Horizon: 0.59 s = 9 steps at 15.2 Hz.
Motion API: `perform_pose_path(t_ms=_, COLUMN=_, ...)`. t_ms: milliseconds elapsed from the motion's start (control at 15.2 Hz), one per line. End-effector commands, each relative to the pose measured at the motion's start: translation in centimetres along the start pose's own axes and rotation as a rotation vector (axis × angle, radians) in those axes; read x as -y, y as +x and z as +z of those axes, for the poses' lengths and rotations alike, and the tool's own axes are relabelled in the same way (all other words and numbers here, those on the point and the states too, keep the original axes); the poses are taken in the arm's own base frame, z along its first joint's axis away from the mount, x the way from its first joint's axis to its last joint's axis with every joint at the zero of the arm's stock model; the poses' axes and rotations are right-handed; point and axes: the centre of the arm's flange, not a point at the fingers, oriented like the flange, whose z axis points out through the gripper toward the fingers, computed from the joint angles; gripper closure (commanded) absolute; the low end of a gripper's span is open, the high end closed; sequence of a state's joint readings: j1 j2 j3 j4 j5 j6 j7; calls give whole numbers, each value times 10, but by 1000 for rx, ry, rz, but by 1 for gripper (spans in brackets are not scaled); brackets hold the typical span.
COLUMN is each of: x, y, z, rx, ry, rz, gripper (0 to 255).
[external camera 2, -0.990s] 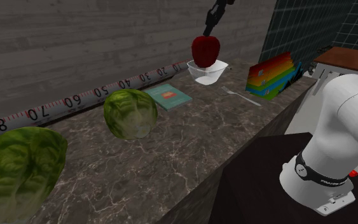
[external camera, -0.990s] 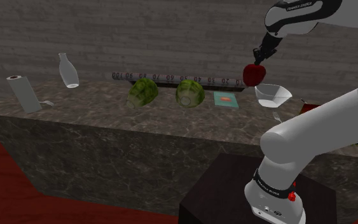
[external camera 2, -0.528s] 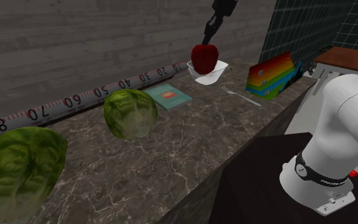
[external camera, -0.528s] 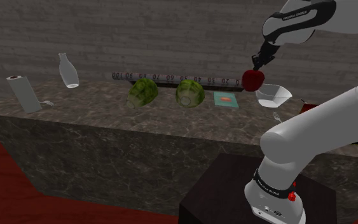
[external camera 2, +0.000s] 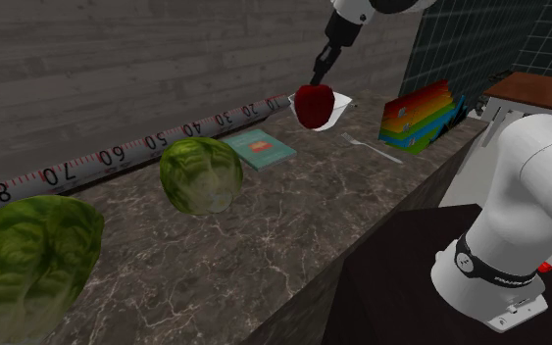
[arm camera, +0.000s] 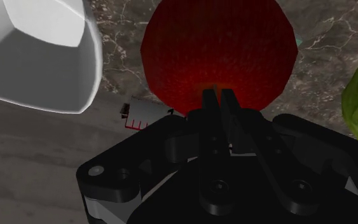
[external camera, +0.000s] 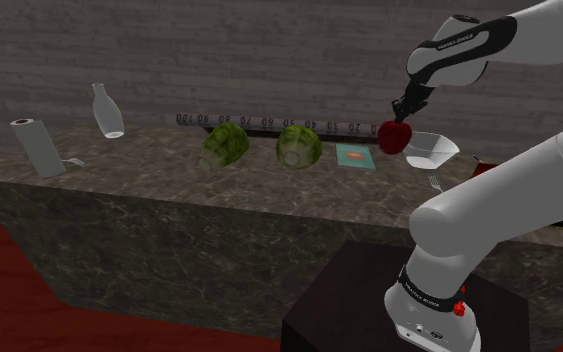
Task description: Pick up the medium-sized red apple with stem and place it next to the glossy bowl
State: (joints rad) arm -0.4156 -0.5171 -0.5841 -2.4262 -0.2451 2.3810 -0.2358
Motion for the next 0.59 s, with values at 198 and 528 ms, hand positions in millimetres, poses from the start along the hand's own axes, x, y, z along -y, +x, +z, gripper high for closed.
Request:
perform_pose_path(t_ms=198, x=1, y=-10, z=23, rx=-1, ry=0, rz=0, gripper=255)
perform_pose_path(t_ms=528, x=2, y=-21, z=47, rx=-1, ry=0, rz=0, gripper=255)
